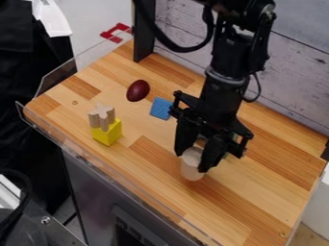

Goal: Remove the cylinder from the plus and move it to the right

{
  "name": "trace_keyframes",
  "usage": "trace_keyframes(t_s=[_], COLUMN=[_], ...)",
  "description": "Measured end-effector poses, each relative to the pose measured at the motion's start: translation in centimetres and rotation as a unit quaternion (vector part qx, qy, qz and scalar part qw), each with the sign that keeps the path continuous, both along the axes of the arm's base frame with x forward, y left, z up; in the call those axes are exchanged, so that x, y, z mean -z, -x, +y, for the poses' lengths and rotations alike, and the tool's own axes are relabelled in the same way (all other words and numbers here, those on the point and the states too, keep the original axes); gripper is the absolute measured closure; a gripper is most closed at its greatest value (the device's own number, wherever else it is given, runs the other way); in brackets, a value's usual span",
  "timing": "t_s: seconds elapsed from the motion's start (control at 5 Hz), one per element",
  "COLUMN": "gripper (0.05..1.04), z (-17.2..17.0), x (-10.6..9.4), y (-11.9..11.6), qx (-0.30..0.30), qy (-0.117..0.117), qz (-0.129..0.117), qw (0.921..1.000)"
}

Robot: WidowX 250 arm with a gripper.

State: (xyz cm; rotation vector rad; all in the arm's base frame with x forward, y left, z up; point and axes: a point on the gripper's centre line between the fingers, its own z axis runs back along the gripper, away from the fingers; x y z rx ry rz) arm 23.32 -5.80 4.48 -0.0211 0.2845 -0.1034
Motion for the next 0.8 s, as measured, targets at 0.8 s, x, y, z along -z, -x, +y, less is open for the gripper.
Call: trace_keyframes(t_s=[0.8], gripper=[0.577], z=[0.2], x=[3.0], y=[0.7], qx=[-0.004], qy=[-0.003], qz=[0.04], qw=[0.9992])
